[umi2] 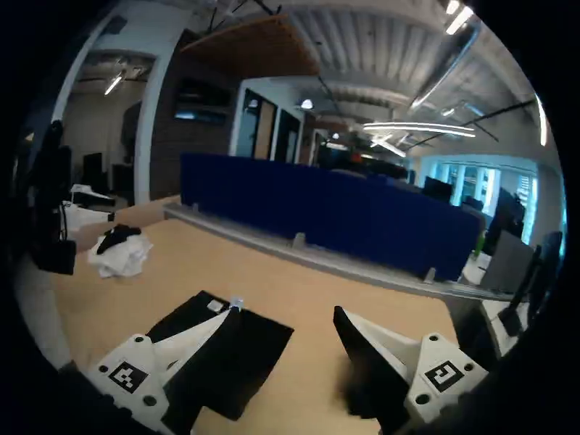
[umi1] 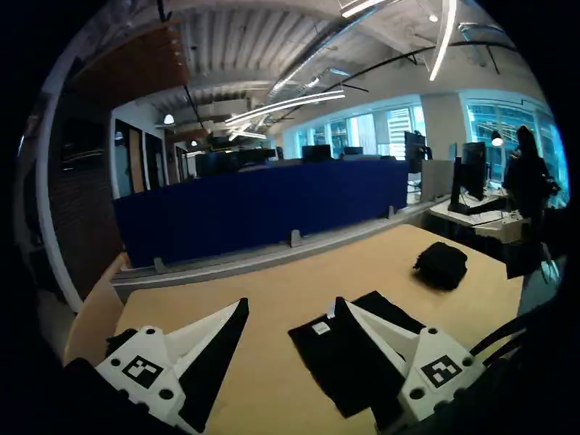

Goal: Fold towel

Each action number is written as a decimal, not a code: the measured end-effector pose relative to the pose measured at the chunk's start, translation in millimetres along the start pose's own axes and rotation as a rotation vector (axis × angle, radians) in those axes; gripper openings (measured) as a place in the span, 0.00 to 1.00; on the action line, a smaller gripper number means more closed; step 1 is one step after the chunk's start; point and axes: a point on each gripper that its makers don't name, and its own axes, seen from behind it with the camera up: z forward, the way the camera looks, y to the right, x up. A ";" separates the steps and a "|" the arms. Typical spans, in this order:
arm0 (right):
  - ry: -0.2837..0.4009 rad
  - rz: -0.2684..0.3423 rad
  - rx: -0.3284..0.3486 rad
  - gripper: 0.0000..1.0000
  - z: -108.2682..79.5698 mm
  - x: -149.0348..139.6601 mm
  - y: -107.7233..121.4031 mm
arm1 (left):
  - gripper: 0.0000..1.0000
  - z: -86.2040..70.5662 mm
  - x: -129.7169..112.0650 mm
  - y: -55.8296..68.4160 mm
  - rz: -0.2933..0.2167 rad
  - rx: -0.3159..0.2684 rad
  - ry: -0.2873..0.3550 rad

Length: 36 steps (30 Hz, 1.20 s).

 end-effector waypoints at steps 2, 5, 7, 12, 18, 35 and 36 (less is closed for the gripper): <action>-0.047 -0.021 0.047 1.00 0.7 -7.7 -8.2 | 0.88 2.5 -5.4 13.1 0.014 -0.056 -0.031; -0.095 -0.041 0.100 1.00 2.0 -17.0 -16.8 | 0.88 5.8 -12.6 25.3 0.028 -0.107 -0.064; -0.110 -0.047 0.122 1.00 3.3 -20.3 -20.6 | 0.88 8.5 -16.5 29.4 0.033 -0.121 -0.078; -0.134 -0.054 0.152 1.00 7.4 -28.7 -26.8 | 0.88 14.7 -27.9 37.5 0.040 -0.146 -0.105; -0.168 -0.063 0.173 1.00 13.9 -50.8 -34.4 | 0.88 21.5 -52.8 51.4 0.071 -0.184 -0.143; -0.268 -0.059 0.228 1.00 40.0 -147.6 -63.3 | 0.88 39.8 -168.9 87.9 0.103 -0.271 -0.313; -0.279 -0.061 0.233 1.00 41.0 -154.7 -65.3 | 0.88 40.3 -175.2 89.6 0.102 -0.275 -0.323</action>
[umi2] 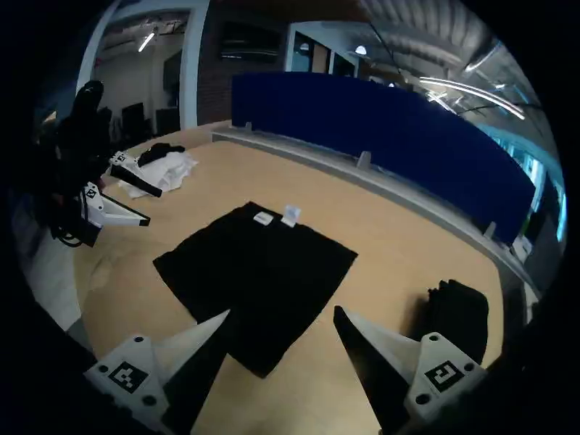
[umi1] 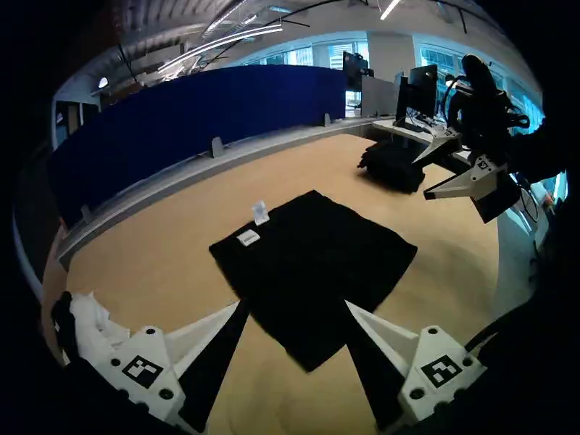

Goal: Fold towel

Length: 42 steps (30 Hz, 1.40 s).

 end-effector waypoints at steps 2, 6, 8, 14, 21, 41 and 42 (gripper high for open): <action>-0.025 -0.005 0.010 1.00 7.1 -13.9 -4.1 | 0.88 6.1 -11.5 4.0 -0.005 -0.011 -0.020; -0.066 -0.013 0.024 1.00 17.8 -37.7 -11.6 | 0.88 15.6 -34.2 8.4 -0.012 -0.021 -0.062; -0.084 -0.013 0.033 1.00 22.1 -48.6 -15.1 | 0.88 19.8 -46.1 9.7 -0.011 -0.025 -0.086; -0.149 0.004 0.063 1.00 30.1 -78.0 -22.9 | 0.88 28.0 -76.2 15.7 -0.007 -0.052 -0.160; -0.209 0.010 0.083 1.00 37.2 -104.3 -28.5 | 0.88 31.0 -104.4 23.2 -0.035 -0.096 -0.261; -0.248 0.044 0.085 0.66 42.6 -125.7 -30.8 | 0.76 37.9 -112.3 23.4 0.001 -0.072 -0.275; -0.249 0.047 0.082 0.63 42.7 -126.0 -30.0 | 0.74 38.2 -112.4 22.7 -0.002 -0.068 -0.276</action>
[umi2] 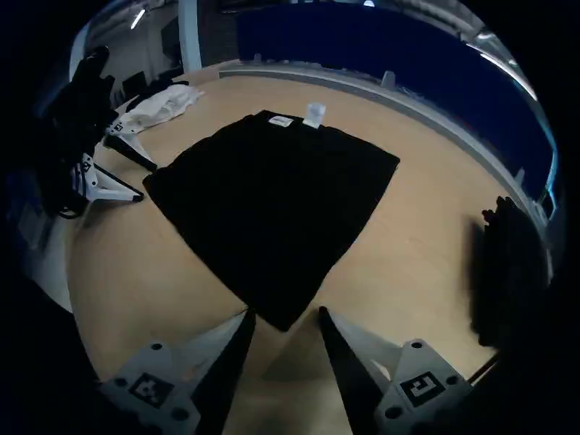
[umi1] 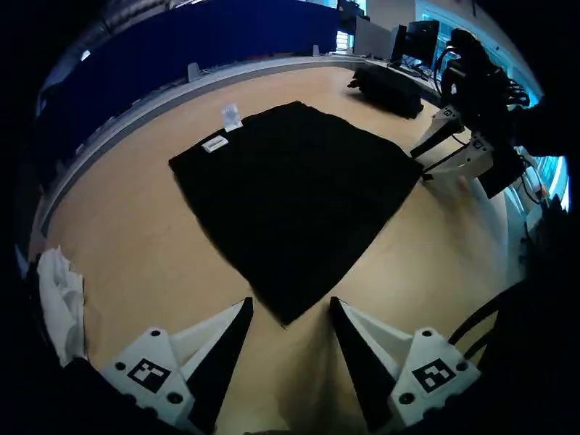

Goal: Fold towel

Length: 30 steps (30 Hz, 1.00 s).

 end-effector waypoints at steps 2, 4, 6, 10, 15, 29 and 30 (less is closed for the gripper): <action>-0.001 0.006 -0.005 0.56 0.2 -0.7 1.8 | 0.69 0.7 -0.1 -1.7 -0.006 0.007 -0.002; -0.002 0.009 -0.006 0.49 -0.1 -0.9 3.0 | 0.66 1.1 0.0 -2.5 -0.008 0.009 -0.004; -0.003 0.010 -0.006 0.41 -0.3 -1.0 3.9 | 0.58 1.2 0.1 -3.0 -0.009 0.010 -0.007; -0.002 0.009 -0.004 0.29 -1.0 -1.4 4.1 | 0.43 1.1 -0.1 -2.7 -0.005 0.012 -0.013; -0.003 0.011 0.006 0.22 -1.2 -2.0 0.1 | 0.24 1.3 0.1 0.3 0.002 0.014 -0.014; 0.018 0.040 0.025 0.14 -6.7 8.0 -0.9 | 0.08 -3.9 7.2 1.3 -0.041 0.019 -0.017; 0.021 0.039 0.025 0.14 -8.5 9.7 -0.4 | 0.08 -5.1 9.2 1.2 -0.047 0.019 -0.014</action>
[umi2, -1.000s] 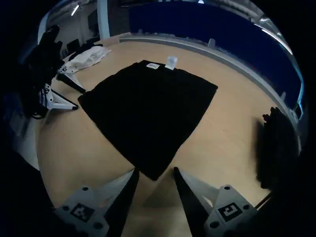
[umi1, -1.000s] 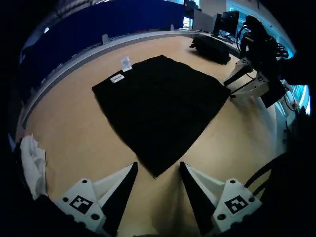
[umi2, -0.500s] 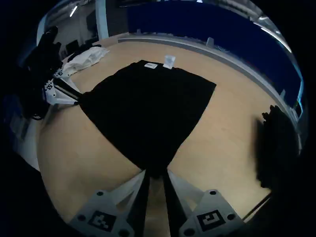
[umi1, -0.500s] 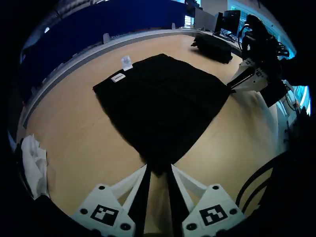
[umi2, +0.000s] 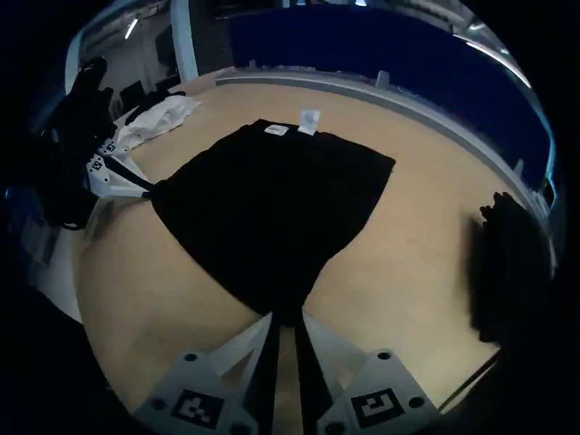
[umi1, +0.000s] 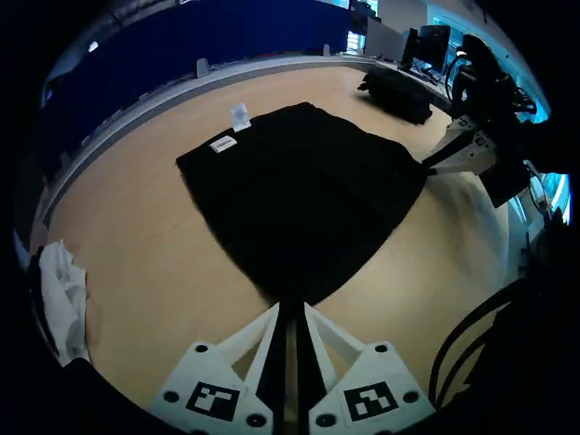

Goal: Fold towel

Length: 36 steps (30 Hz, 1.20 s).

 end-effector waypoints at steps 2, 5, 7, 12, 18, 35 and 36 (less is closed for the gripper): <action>0.005 -0.003 -0.001 0.14 -3.9 3.9 0.7 | 0.08 -2.8 4.2 -0.1 -0.013 0.000 0.007; 0.013 -0.006 -0.002 0.14 -11.0 10.8 0.4 | 0.08 -9.5 11.0 -0.9 -0.032 0.003 0.018; 0.023 -0.007 -0.002 0.14 -16.9 17.0 -0.5 | 0.08 -15.2 15.8 -1.5 -0.043 0.006 0.026; 0.051 -0.010 -0.005 0.14 -32.4 32.3 -3.1 | 0.08 -30.0 26.7 -3.9 -0.057 0.020 0.047; 0.082 -0.007 -0.002 0.14 -53.8 48.3 -8.4 | 0.08 -51.6 42.2 -3.9 -0.076 0.029 0.069; 0.112 0.026 0.032 0.14 -99.3 68.5 -25.6 | 0.08 -99.0 68.3 0.9 -0.132 0.018 0.103; 0.111 0.025 0.032 0.14 -99.2 68.6 -25.5 | 0.08 -98.8 68.4 0.8 -0.135 0.017 0.103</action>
